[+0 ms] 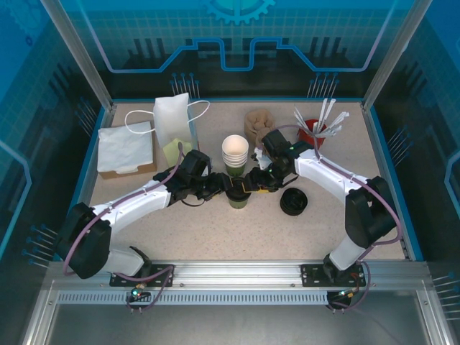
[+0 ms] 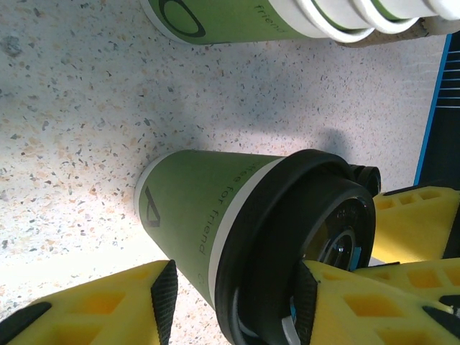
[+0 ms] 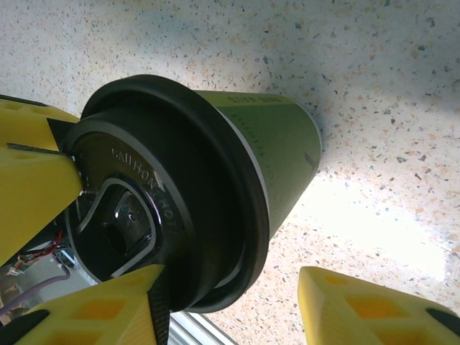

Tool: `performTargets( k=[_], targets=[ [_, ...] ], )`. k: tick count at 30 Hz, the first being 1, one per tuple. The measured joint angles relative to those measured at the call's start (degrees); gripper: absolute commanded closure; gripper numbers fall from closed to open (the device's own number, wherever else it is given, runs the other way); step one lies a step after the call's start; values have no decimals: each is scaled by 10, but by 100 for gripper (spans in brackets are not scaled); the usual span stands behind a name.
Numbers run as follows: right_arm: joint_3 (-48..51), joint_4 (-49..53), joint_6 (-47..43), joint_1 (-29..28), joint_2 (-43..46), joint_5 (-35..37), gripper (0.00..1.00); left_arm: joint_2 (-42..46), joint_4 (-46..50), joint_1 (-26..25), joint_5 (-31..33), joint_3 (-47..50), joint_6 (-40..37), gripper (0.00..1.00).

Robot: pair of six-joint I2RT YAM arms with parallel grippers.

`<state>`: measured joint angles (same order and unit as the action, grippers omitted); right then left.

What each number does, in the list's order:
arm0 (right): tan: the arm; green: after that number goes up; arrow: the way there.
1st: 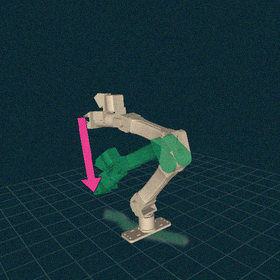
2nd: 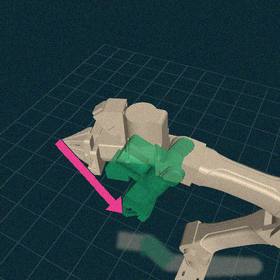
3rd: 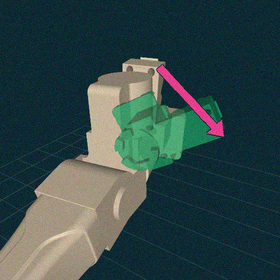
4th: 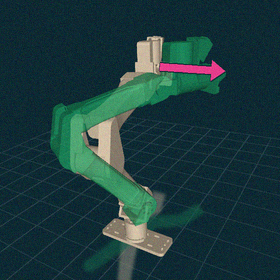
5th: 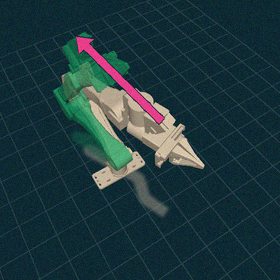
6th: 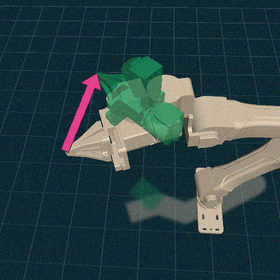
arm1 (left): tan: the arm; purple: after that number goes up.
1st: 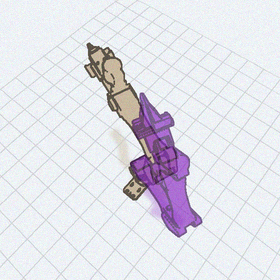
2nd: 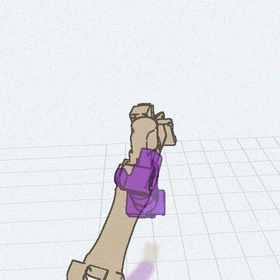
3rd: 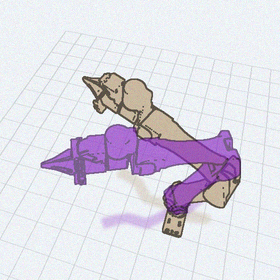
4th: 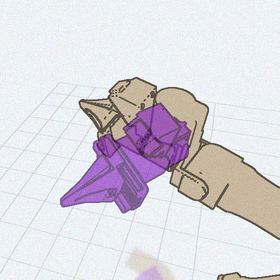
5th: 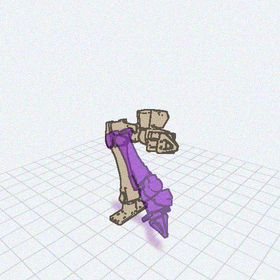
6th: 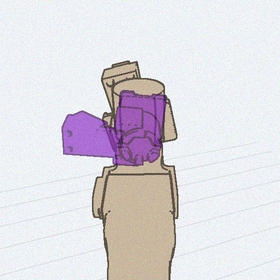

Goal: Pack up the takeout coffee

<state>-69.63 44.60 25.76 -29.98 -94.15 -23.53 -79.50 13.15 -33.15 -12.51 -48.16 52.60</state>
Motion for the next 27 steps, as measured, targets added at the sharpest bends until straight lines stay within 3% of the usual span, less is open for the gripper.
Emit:
performTargets(
  k=[12, 27],
  targets=[
    [16, -20, -7, 0, 0, -14, 54, -1, 0, 0, 0, 0, 0, 51],
    [-23, -2, -3, -3, 3, -12, 44, -1, 47, 0, 0, -20, 0, 32]
  ],
)
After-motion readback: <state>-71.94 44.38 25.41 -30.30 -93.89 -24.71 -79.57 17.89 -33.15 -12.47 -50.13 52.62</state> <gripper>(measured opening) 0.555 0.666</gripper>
